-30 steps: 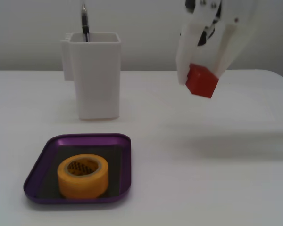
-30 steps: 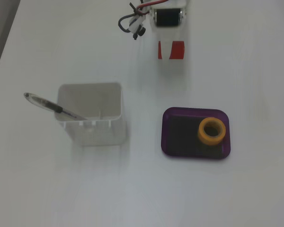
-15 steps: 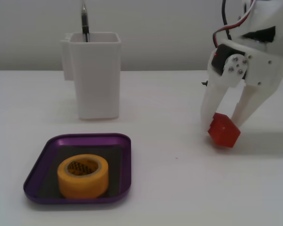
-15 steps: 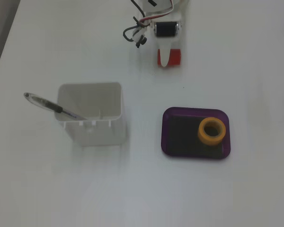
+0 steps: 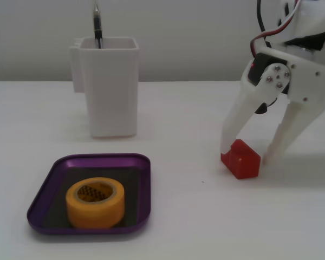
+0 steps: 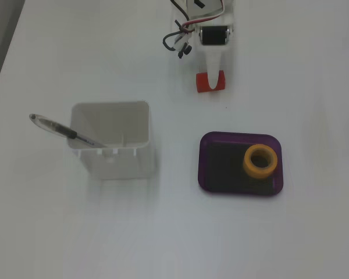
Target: Remove the cube from the box.
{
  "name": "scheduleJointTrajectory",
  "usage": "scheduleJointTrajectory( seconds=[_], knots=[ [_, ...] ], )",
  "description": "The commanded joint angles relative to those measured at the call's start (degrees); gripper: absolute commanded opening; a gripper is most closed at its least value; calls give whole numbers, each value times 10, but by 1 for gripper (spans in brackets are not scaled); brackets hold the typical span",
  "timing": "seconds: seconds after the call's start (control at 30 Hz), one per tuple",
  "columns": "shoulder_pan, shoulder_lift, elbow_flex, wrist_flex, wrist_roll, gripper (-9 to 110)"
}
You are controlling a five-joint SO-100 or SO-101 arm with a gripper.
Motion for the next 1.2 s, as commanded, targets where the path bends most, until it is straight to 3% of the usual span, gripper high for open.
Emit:
scheduleJointTrajectory(
  seconds=[0.0, 0.2, 0.4, 0.57, 0.8, 1.0, 1.17],
  knots=[
    [-7, 18, -12, -5, 18, 22],
    [72, 21, -63, 13, 6, 22],
    [186, 32, -108, 58, -77, 22],
    [232, 142, -68, 78, -144, 22],
    [224, 442, 105, 124, -169, 22],
    [136, 708, 268, 190, -165, 22],
    [95, 663, 300, 203, -69, 22]
  ],
)
